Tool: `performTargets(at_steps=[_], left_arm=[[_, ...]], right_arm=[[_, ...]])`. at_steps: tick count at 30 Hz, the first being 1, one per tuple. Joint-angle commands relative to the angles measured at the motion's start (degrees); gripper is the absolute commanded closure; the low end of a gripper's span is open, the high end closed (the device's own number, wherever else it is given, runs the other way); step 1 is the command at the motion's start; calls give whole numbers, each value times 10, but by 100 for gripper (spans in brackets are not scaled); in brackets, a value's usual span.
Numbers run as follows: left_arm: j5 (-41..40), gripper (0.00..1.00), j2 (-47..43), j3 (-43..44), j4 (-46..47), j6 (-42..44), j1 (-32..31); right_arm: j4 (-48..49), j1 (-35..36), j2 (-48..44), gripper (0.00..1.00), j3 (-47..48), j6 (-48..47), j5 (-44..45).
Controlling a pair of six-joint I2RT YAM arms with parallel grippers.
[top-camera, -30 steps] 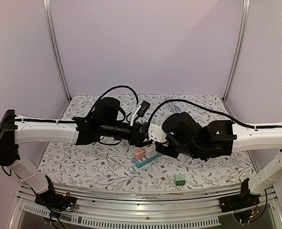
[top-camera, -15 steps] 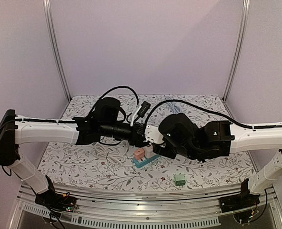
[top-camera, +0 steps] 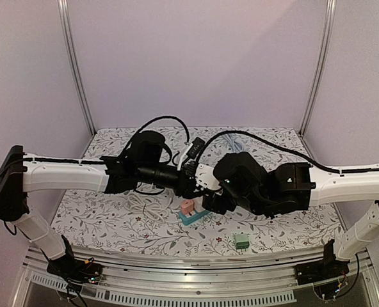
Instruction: Insert the plug
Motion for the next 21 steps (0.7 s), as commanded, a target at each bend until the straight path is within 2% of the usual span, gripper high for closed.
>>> performTargets(at_steps=[1,5,8,11,12,17,20,21], left_arm=[[18,100,7,22,-17,32,13],[32,100,8,35,-40,63,45],[47,100,15,60,-69,100,66],[66,100,28,90,-101,144,83],[72,100,33,100,-125,160,87],[97,98,40,143,-179,286,93],[117,100,39,154,-219,402,92],[127,100,39,157,-234,467,92]], right_arm=[[15,-15,-55,1,-31,46,-18],[3,-68,-140,1,-67,111,-113],[0,-105,-190,1,-92,152,-121],[-6,-181,-214,1,-105,244,-176],[-5,-210,-212,1,-109,282,-207],[0,-294,-167,1,-112,374,-245],[10,-317,-110,1,-100,394,-302],[17,-320,-88,1,-92,393,-314]])
